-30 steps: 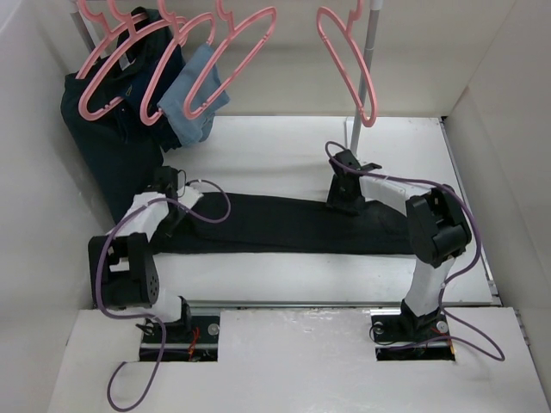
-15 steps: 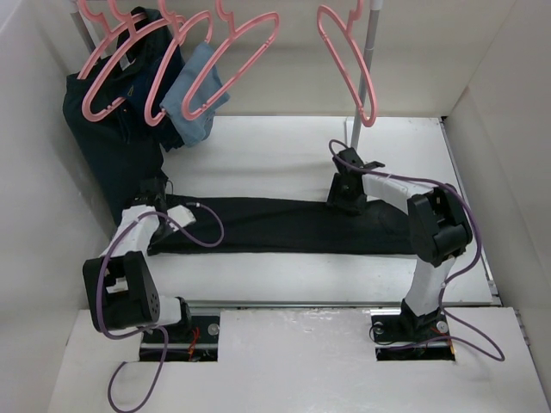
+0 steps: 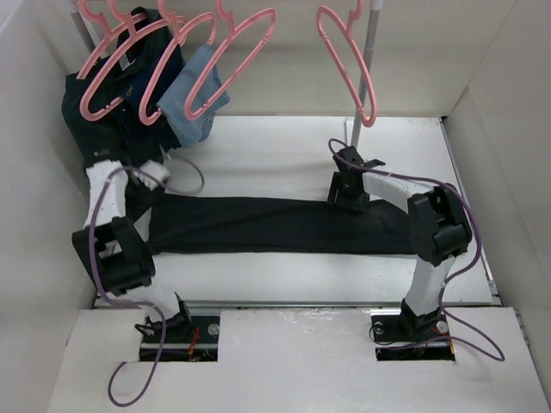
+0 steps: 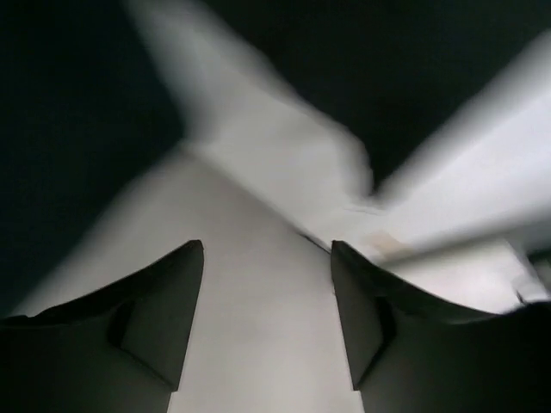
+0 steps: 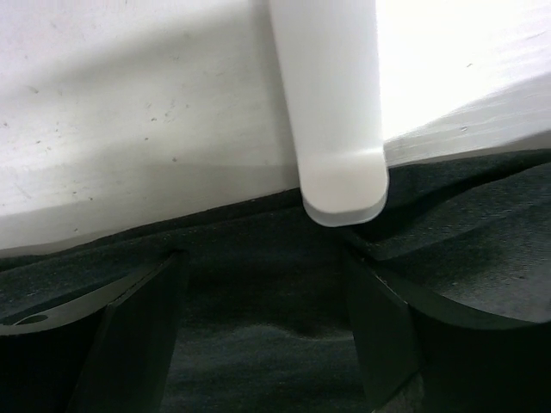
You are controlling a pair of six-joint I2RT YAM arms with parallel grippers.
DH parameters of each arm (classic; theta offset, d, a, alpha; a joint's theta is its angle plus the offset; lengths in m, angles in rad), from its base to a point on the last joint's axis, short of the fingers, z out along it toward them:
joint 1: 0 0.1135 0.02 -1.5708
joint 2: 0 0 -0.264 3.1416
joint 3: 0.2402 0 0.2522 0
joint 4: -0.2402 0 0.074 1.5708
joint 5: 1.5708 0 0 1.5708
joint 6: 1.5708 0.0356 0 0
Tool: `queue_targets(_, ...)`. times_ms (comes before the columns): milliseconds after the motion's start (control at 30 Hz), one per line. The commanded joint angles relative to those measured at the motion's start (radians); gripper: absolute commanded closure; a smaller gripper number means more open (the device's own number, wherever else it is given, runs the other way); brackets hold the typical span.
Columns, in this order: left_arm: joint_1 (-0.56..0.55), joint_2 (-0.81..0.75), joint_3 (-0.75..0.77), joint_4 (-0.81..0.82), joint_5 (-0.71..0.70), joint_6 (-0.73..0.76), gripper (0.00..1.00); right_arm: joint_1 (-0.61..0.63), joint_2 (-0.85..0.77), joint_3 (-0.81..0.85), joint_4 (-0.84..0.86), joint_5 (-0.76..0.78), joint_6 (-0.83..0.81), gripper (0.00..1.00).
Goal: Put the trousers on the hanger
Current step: Fold the trousers at the center of the board.
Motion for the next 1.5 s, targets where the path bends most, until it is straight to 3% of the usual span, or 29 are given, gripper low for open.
queue_targets(0,0.047,0.117,0.337,-0.067,0.243,-0.173,0.48,-0.007,-0.029,0.054,-0.058,0.087,-0.037,0.23)
queue_targets(100,-0.007,0.148,0.360,-0.075,0.283,-0.236,0.48,-0.043,-0.072,0.042,-0.049,0.045,-0.007,0.23)
queue_targets(300,-0.165,0.096,0.055,0.154,0.219,-0.321,0.44,-0.201,-0.221,-0.069,-0.012,-0.039,0.081,0.23)
queue_targets(567,-0.186,0.220,-0.058,0.488,0.036,-0.545,0.43,-0.468,-0.390,-0.233,-0.042,-0.052,0.158,0.23)
queue_targets(633,-0.186,0.266,-0.058,0.529,0.010,-0.588,0.43,-0.516,-0.437,-0.247,-0.101,-0.009,0.199,0.16)
queue_targets(733,-0.186,0.307,-0.067,0.560,-0.025,-0.618,0.43,-0.573,-0.515,-0.247,-0.211,0.083,0.282,0.00)
queue_targets(867,-0.186,0.364,-0.026,0.569,-0.057,-0.651,0.40,-0.660,-0.615,-0.256,-0.331,0.142,0.365,0.00)
queue_targets(1000,-0.186,0.396,-0.003,0.549,-0.070,-0.672,0.40,-0.760,-0.727,-0.339,-0.397,0.066,0.461,0.00)
queue_targets(1133,-0.159,0.396,-0.013,0.529,-0.048,-0.681,0.40,-0.769,-0.821,-0.483,-0.417,0.001,0.532,0.00)
queue_targets(1300,-0.148,0.396,-0.041,0.520,-0.008,-0.691,0.40,-0.769,-0.783,-0.610,-0.190,-0.074,0.523,0.00)
queue_targets(1467,-0.130,0.396,-0.052,0.511,-0.022,-0.691,0.40,-0.769,-0.689,-0.571,-0.060,0.040,0.442,0.00)
